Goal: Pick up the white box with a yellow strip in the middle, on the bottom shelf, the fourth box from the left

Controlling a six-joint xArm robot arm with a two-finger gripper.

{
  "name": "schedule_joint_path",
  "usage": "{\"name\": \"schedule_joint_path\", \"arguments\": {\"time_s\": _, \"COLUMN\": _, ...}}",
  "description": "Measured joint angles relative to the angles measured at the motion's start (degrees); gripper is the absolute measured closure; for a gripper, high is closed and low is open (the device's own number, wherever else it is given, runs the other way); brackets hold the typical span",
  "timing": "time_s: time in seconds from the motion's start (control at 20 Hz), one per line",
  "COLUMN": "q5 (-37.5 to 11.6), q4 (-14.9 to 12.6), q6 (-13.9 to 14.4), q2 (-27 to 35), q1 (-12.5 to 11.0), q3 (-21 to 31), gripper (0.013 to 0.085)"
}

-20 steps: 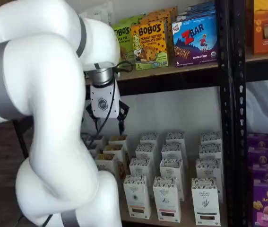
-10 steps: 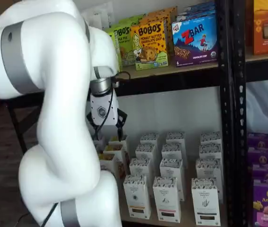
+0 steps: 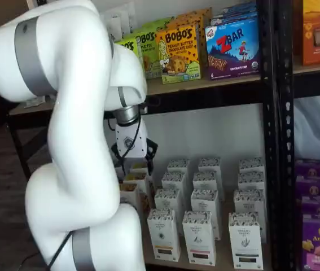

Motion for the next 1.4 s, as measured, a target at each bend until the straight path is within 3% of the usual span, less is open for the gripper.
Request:
{"name": "schedule_joint_path", "arguments": {"time_s": 0.75, "q5": -13.2, "q4": -0.9, "q6": 0.0, "q2": 15.7, "q1": -0.3, "q3": -3.0, "gripper": 0.013}}
{"name": "schedule_joint_path", "arguments": {"time_s": 1.1, "q5": -16.9, "q4": 1.9, "q6": -2.6, "q2": 22.9, "q1": -0.4, "q3": -5.9, "gripper": 0.013}}
{"name": "schedule_joint_path", "arguments": {"time_s": 1.4, "q5": -20.3, "q4": 2.6, "q6": -2.8, "q2": 28.9, "q1": 0.2, "q3": -8.7, "gripper": 0.013}}
